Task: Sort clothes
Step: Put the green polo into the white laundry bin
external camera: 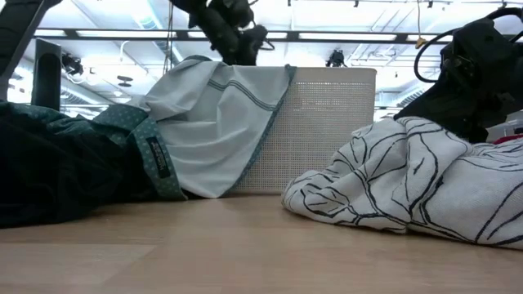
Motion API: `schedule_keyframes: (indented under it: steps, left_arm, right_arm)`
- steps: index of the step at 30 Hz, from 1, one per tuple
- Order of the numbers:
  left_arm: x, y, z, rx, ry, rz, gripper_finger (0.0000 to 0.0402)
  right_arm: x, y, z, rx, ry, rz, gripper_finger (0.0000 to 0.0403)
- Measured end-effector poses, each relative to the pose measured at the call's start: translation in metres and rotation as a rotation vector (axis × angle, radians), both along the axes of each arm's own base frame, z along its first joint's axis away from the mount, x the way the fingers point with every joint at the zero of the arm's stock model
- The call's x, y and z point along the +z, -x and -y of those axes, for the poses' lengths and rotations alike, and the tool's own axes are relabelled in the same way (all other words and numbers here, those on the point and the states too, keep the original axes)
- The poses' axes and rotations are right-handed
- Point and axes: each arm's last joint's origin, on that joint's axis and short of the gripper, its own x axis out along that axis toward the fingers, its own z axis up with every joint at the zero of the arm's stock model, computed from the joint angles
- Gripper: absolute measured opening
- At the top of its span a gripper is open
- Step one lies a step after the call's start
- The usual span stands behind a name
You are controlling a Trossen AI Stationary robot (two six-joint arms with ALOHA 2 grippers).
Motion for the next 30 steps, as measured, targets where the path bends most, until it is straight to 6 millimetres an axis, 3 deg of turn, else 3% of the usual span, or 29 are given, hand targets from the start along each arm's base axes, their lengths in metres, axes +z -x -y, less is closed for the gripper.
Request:
schedule_keyframes:
  steps: [6, 12, 24, 30]
  left_arm:
    - [-0.015, -0.008, -0.004, 0.014, 0.027, -0.043, 0.0057]
    - [-0.016, -0.007, -0.004, 0.013, 0.034, -0.059, 0.0124]
    - [0.026, 0.009, 0.005, 0.038, -0.010, -0.145, 0.0142]
    - [0.041, 0.017, 0.028, 0.032, -0.019, -0.246, 0.0142]
  right_arm:
    - [0.000, 0.000, 0.000, 0.000, 0.000, 0.000, 0.0228]
    - [-0.001, 0.000, 0.000, 0.000, 0.004, -0.006, 0.0228]
    - [-0.001, 0.001, 0.001, 0.000, 0.010, -0.015, 0.0228]
    - [-0.002, 0.001, 0.001, -0.001, 0.010, -0.017, 0.0228]
